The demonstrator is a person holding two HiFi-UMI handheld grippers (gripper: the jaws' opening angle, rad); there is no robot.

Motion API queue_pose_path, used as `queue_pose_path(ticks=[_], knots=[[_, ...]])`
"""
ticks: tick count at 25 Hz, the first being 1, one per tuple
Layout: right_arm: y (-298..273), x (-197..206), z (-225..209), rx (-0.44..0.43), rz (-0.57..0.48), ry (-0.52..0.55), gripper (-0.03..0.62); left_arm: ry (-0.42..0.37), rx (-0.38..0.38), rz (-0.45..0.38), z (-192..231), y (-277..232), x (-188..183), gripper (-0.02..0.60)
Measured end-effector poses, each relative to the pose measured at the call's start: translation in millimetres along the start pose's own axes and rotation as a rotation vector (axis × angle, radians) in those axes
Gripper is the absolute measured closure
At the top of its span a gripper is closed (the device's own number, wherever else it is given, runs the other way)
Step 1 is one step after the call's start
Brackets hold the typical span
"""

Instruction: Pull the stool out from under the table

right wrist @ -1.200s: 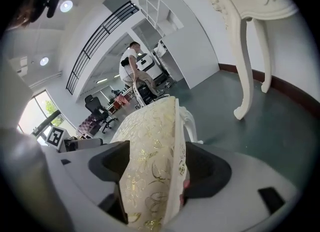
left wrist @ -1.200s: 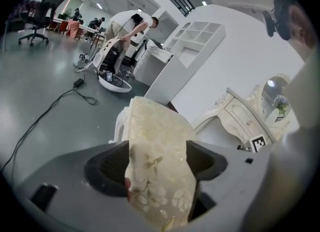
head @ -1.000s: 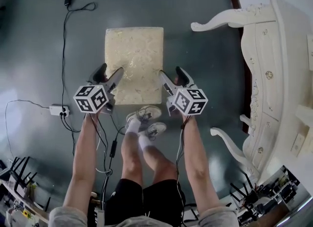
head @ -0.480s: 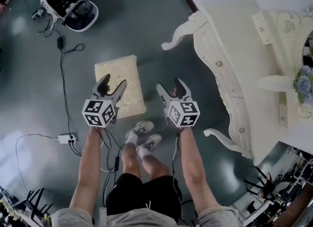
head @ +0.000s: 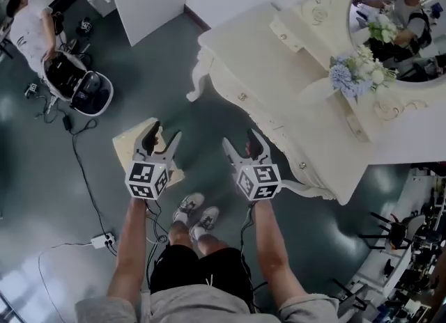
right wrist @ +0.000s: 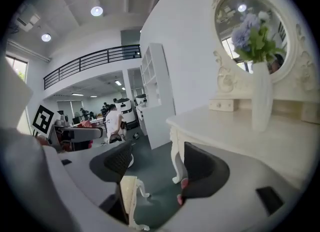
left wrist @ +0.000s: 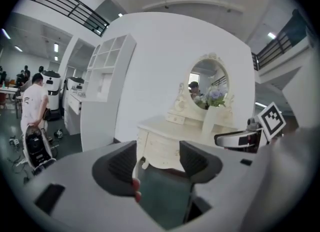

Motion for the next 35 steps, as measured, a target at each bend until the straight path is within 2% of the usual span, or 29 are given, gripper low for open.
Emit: queue_pose_path(ticks=[2, 5, 9, 16, 22, 25, 30, 35], knots=[[26.6, -17.9, -20.0, 0.060, -0.035, -0.001, 0.258, -0.030, 0.060, -0.008, -28.2, -12.6, -21.4, 0.314], [66.3, -36.8, -49.4, 0.157, -0.076, 0.001, 0.306, -0.082, 0.127, -0.010, -70.8, -29.2, -48.3, 0.328], [121.1, -56.2, -86.0, 0.289, -0.130, -0.015, 0.330, -0.166, 0.219, -0.020, -127.8, -48.3, -83.7, 0.367], [220.3, -88.8, -120.8, 0.493, -0.232, -0.023, 0.400, -0.275, 0.389, -0.034, -222.3, -66.4, -130.0, 0.391], [296.7, -93.4, -132.6, 0.620, -0.291, -0.058, 0.445, -0.301, 0.524, -0.032, -291.7, -66.5, -139.1, 0.414], [329.0, -85.8, -134.7, 0.682, -0.305, -0.082, 0.470, -0.344, 0.577, -0.023, -320.4, -60.3, -139.3, 0.430], [374.3, -67.6, -137.2, 0.774, -0.310, -0.112, 0.519, -0.351, 0.627, -0.017, -357.7, -56.3, -135.2, 0.483], [410.4, -48.7, -139.1, 0.843, -0.303, -0.139, 0.540, -0.357, 0.652, -0.017, -387.9, -49.8, -128.7, 0.541]])
Point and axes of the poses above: the fingertips, and each gripper's own axes: y backward along the fingers, z to its left, x out of its underside, the point moved 7 cm from there along y, backward along the fingers, and after that the axes turned 12 degrees about x, right-handed, at the moved point
